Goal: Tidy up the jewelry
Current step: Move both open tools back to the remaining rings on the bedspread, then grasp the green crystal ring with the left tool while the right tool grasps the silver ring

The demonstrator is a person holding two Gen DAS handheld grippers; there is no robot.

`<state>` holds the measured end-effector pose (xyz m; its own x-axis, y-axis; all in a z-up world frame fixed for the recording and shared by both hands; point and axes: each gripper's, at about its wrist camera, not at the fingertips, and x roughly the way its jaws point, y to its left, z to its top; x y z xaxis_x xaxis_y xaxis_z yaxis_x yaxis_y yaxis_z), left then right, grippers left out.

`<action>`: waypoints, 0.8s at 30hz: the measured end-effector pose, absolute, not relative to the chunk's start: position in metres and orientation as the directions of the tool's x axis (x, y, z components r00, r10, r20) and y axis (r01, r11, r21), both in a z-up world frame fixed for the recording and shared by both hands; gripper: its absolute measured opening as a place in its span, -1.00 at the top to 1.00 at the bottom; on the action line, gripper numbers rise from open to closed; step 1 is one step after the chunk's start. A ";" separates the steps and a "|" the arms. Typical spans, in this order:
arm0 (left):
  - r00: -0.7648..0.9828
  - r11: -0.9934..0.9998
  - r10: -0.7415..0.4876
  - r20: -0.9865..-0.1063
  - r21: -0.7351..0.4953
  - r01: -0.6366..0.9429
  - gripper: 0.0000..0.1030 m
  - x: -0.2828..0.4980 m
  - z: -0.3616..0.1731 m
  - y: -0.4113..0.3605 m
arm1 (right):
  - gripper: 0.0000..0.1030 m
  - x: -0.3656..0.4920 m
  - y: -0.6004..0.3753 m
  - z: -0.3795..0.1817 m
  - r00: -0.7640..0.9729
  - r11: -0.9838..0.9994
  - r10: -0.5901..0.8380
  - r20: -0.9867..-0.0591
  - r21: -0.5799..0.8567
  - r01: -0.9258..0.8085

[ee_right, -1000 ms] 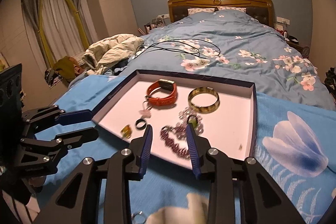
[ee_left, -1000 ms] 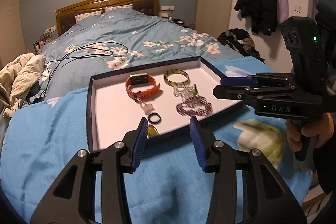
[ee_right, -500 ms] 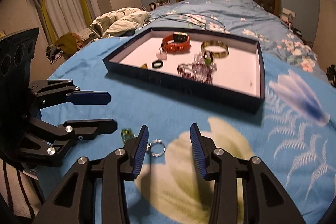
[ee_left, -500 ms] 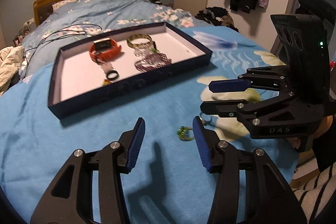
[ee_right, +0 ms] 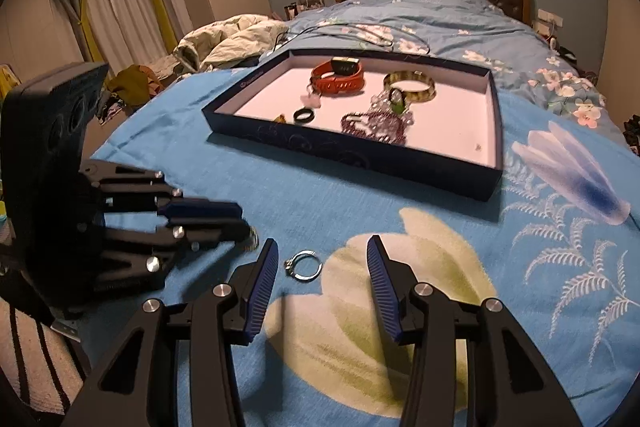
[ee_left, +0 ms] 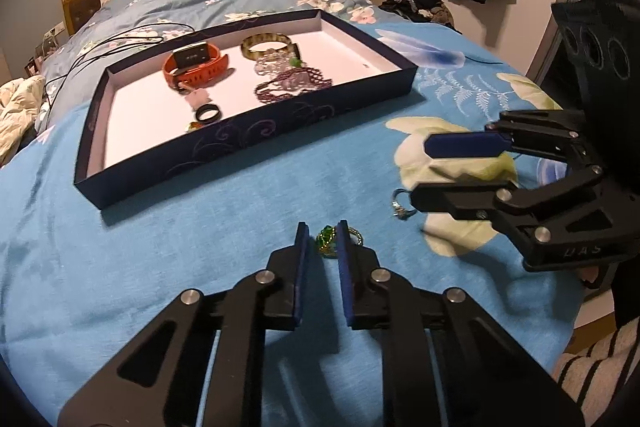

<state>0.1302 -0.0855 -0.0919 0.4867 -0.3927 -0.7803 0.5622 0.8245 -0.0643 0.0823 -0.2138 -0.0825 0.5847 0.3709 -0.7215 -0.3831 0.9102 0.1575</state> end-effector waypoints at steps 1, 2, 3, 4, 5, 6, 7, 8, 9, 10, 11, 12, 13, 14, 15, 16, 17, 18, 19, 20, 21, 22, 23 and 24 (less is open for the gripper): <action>0.485 0.826 -0.395 -0.781 -0.071 0.558 0.76 0.131 -0.092 -0.082 | 0.15 0.082 -0.212 -0.084 0.579 0.909 0.370 -0.726 0.156 -0.386; 0.480 0.827 -0.402 -0.779 -0.083 0.556 0.76 0.132 -0.091 -0.080 | 0.15 0.082 -0.211 -0.084 0.574 0.908 0.370 -0.730 0.156 -0.388; 0.474 0.827 -0.413 -0.778 -0.104 0.552 0.75 0.133 -0.091 -0.076 | 0.15 0.082 -0.208 -0.087 0.565 0.907 0.371 -0.737 0.157 -0.390; 0.472 0.828 -0.419 -0.776 -0.113 0.549 0.69 0.133 -0.090 -0.074 | 0.15 0.081 -0.207 -0.089 0.559 0.907 0.368 -0.743 0.155 -0.391; 0.467 0.825 -0.432 -0.771 -0.129 0.551 0.54 0.133 -0.090 -0.071 | 0.14 0.081 -0.204 -0.092 0.553 0.909 0.360 -0.751 0.148 -0.390; 0.469 0.824 -0.435 -0.769 -0.130 0.552 0.47 0.131 -0.090 -0.069 | 0.12 0.080 -0.203 -0.093 0.554 0.910 0.353 -0.754 0.141 -0.389; 0.476 0.824 -0.434 -0.765 -0.124 0.553 0.39 0.130 -0.089 -0.068 | 0.12 0.079 -0.201 -0.093 0.558 0.911 0.349 -0.753 0.132 -0.391; 0.474 0.822 -0.437 -0.764 -0.124 0.556 0.33 0.129 -0.089 -0.069 | 0.12 0.078 -0.200 -0.093 0.559 0.911 0.346 -0.753 0.129 -0.391; 0.471 0.816 -0.442 -0.763 -0.125 0.565 0.32 0.127 -0.089 -0.070 | 0.10 0.078 -0.198 -0.094 0.561 0.912 0.343 -0.754 0.125 -0.391; 0.470 0.813 -0.443 -0.763 -0.121 0.570 0.31 0.126 -0.089 -0.071 | 0.09 0.078 -0.197 -0.094 0.562 0.913 0.339 -0.754 0.120 -0.390; 0.472 0.811 -0.440 -0.764 -0.111 0.575 0.30 0.125 -0.089 -0.074 | 0.09 0.078 -0.196 -0.094 0.565 0.915 0.333 -0.755 0.113 -0.388; 0.473 0.808 -0.436 -0.766 -0.102 0.580 0.30 0.124 -0.089 -0.077 | 0.09 0.078 -0.195 -0.094 0.565 0.915 0.328 -0.757 0.107 -0.389; 0.470 0.805 -0.435 -0.768 -0.098 0.585 0.30 0.124 -0.090 -0.079 | 0.09 0.078 -0.193 -0.094 0.566 0.916 0.320 -0.759 0.095 -0.391; 0.468 0.804 -0.434 -0.770 -0.097 0.586 0.30 0.124 -0.091 -0.080 | 0.09 0.078 -0.192 -0.094 0.568 0.917 0.313 -0.761 0.085 -0.390; 0.464 0.804 -0.432 -0.774 -0.098 0.586 0.32 0.125 -0.091 -0.082 | 0.10 0.077 -0.190 -0.094 0.571 0.917 0.305 -0.762 0.075 -0.391; 0.460 0.803 -0.432 -0.776 -0.099 0.587 0.33 0.126 -0.092 -0.083 | 0.12 0.077 -0.190 -0.094 0.573 0.918 0.299 -0.763 0.067 -0.391; 0.459 0.803 -0.431 -0.777 -0.098 0.587 0.33 0.126 -0.092 -0.084 | 0.18 0.077 -0.189 -0.094 0.575 0.919 0.294 -0.764 0.060 -0.390; 0.461 0.805 -0.428 -0.777 -0.096 0.586 0.34 0.126 -0.093 -0.084 | 0.21 0.076 -0.188 -0.094 0.577 0.919 0.287 -0.765 0.051 -0.390; 0.462 0.807 -0.424 -0.779 -0.093 0.584 0.36 0.127 -0.093 -0.084 | 0.23 0.077 -0.188 -0.094 0.578 0.920 0.286 -0.765 0.049 -0.390; 0.464 0.809 -0.421 -0.779 -0.091 0.581 0.42 0.128 -0.093 -0.084 | 0.27 0.077 -0.188 -0.094 0.578 0.919 0.286 -0.765 0.049 -0.390; 0.467 0.813 -0.417 -0.780 -0.089 0.576 0.45 0.129 -0.093 -0.084 | 0.32 0.077 -0.188 -0.094 0.577 0.920 0.287 -0.764 0.051 -0.390; 0.469 0.816 -0.414 -0.780 -0.090 0.571 0.52 0.130 -0.094 -0.083 | 0.36 0.077 -0.188 -0.094 0.578 0.920 0.286 -0.765 0.051 -0.388; 0.471 0.819 -0.411 -0.780 -0.090 0.566 0.57 0.131 -0.094 -0.082 | 0.42 0.077 -0.189 -0.094 0.576 0.920 0.289 -0.765 0.055 -0.388; 0.471 0.821 -0.411 -0.780 -0.093 0.563 0.58 0.131 -0.094 -0.081 | 0.52 0.078 -0.189 -0.094 0.575 0.920 0.291 -0.764 0.058 -0.388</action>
